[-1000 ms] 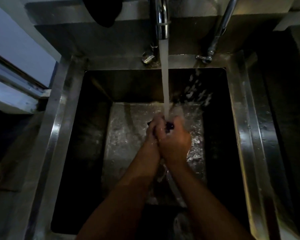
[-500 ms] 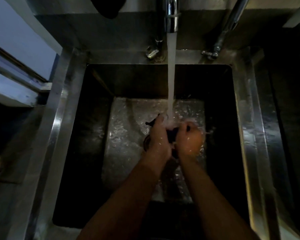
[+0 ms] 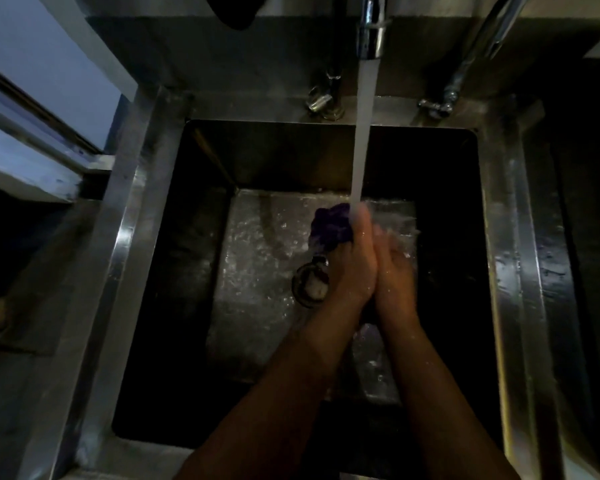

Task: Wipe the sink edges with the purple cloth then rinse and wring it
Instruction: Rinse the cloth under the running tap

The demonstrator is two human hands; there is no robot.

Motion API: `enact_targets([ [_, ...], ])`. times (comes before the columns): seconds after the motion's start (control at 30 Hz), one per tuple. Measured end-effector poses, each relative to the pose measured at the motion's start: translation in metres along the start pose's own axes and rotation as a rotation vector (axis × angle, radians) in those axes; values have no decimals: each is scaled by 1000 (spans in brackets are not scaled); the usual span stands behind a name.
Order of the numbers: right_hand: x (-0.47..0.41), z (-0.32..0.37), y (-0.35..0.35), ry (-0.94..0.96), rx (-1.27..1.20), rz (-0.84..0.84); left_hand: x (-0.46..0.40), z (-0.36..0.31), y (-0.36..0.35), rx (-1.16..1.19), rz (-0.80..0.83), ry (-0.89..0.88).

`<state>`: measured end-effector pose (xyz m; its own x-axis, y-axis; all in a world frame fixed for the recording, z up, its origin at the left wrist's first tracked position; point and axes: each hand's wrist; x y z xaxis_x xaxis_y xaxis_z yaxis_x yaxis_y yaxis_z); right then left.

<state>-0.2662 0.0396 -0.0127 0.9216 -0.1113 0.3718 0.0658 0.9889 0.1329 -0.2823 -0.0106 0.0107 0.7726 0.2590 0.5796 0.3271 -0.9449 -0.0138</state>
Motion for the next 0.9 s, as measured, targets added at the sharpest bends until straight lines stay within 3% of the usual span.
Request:
enact_targets([
  [0.07, 5, 15, -2, -111, -134, -5, -10, 5, 6, 298, 49, 220],
  [0.13, 14, 30, 3, -93, -110, -1, -14, 16, 15, 635, 81, 383],
  [0.27, 32, 43, 35, -50, -256, -95, -47, 20, 34, 1000, -121, 453],
  [0.33, 31, 39, 47, -124, -479, -96, -54, 9, 33, 1013, -122, 452],
  [0.43, 2, 23, 39, -268, -778, -150, -44, 5, 25, 844, 44, 453],
  [0.5, -18, 17, 22, -227, -612, -188, -28, 0, 18, 657, 110, 457],
  [0.63, 4, 8, -24, 113, 49, -242, 2, -14, 29, 307, 52, 423],
  [0.73, 30, 4, -45, 327, 292, -362, 24, -12, 58, 344, 127, 369],
  [0.8, 19, 6, -49, 320, 339, -344, 18, -17, 56, 394, 127, 362],
  [0.9, -28, 11, -36, 74, 368, -306, -11, -15, 33, 411, 11, 358],
])
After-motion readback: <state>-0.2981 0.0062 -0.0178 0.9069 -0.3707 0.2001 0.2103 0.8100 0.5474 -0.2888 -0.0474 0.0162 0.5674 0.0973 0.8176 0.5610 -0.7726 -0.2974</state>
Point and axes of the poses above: each hand's wrist, its own x-axis away from the middle knuckle, its own y-axis out of the back of the hand, z = x × y, and after that the axes turned 1 degree about y, right-handed
